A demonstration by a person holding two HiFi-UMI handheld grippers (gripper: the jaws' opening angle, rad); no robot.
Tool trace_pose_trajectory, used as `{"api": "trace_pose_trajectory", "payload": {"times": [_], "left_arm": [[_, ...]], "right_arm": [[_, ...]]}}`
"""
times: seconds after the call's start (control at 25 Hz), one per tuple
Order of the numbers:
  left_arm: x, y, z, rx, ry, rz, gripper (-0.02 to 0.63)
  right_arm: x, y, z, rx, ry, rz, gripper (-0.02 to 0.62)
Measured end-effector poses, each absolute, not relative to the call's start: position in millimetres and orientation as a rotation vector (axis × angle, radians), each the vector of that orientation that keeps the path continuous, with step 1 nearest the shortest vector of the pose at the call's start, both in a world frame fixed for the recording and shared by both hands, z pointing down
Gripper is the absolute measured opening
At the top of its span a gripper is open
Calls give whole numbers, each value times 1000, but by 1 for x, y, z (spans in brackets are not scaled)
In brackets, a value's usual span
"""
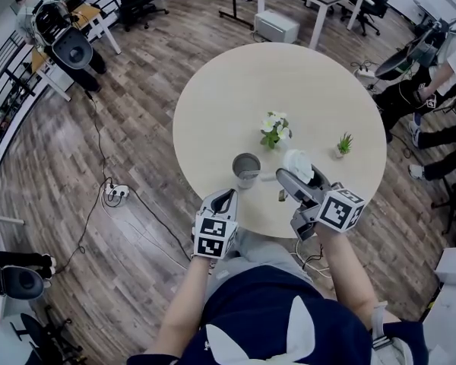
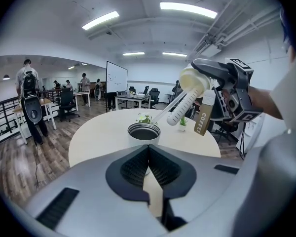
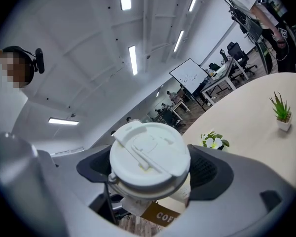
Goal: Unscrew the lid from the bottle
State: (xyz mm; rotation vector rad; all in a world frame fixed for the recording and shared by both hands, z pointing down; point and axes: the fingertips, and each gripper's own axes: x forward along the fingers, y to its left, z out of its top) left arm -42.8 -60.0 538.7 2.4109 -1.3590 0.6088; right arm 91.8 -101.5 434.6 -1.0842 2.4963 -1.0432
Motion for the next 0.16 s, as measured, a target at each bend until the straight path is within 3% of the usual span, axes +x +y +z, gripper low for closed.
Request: {"api": "trace_pose_trajectory", "payload": {"times": [0.16], "left_arm": [[-36, -52, 541, 2410, -1342, 590, 21]], "right_arm": [[96, -95, 439, -1074, 2482, -1063, 459]]}}
